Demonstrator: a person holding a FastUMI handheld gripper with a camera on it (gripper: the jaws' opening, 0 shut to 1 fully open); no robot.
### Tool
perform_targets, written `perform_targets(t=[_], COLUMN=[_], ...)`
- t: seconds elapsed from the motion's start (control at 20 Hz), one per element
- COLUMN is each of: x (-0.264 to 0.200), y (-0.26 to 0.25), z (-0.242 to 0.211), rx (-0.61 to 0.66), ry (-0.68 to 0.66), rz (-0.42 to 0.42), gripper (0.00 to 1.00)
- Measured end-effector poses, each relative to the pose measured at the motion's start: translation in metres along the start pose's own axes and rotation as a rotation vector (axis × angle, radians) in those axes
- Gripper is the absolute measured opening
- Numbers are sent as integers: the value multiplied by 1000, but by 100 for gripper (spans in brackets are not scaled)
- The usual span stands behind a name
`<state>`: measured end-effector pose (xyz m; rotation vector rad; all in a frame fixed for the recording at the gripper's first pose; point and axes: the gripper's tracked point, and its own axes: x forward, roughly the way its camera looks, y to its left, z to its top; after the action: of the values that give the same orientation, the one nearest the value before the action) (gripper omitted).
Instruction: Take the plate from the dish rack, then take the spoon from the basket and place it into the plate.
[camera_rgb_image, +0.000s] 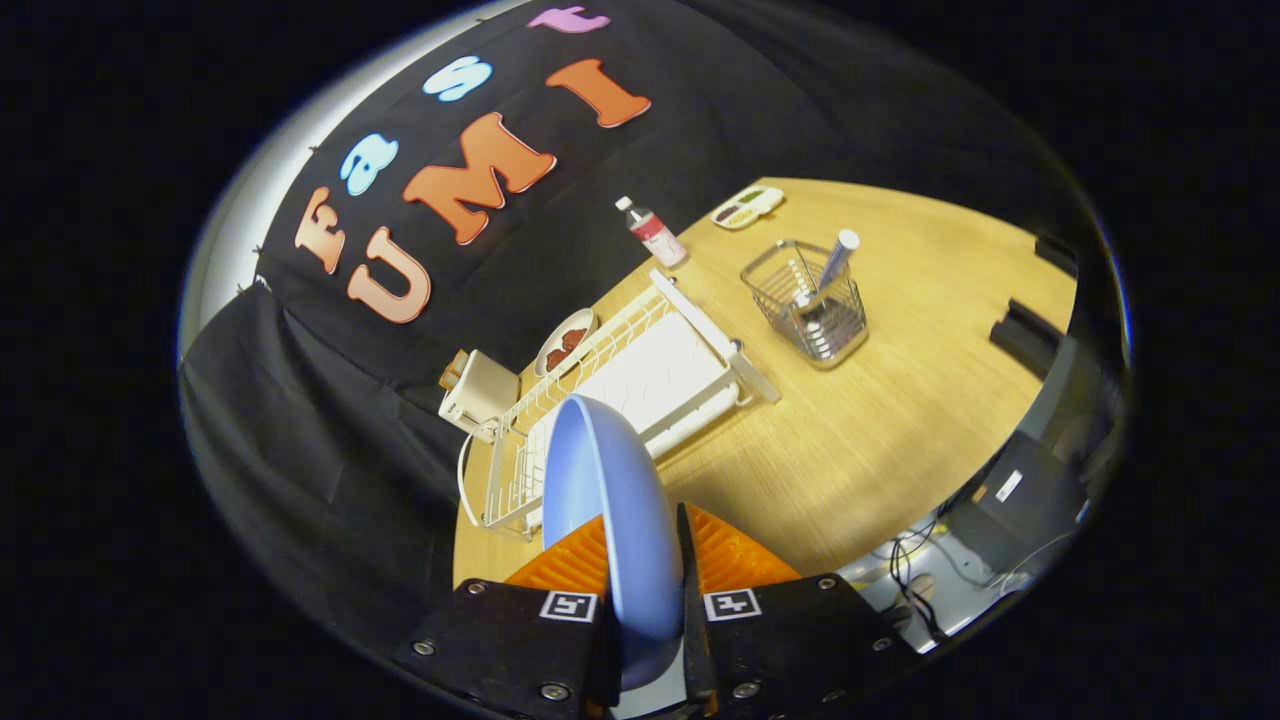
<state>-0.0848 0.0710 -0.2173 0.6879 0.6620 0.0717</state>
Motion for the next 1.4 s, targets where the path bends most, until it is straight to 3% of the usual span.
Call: perform_targets(t=[0.15, 0.7, 1.3, 1.4], x=[15, 75, 76, 72], y=[-13, -23, -40, -45], z=[-25, -45, -41, -31], rx=[115, 245, 181, 163], ry=[58, 113, 155, 147], rz=[11, 35, -32, -49], gripper=[25, 25, 28, 36])
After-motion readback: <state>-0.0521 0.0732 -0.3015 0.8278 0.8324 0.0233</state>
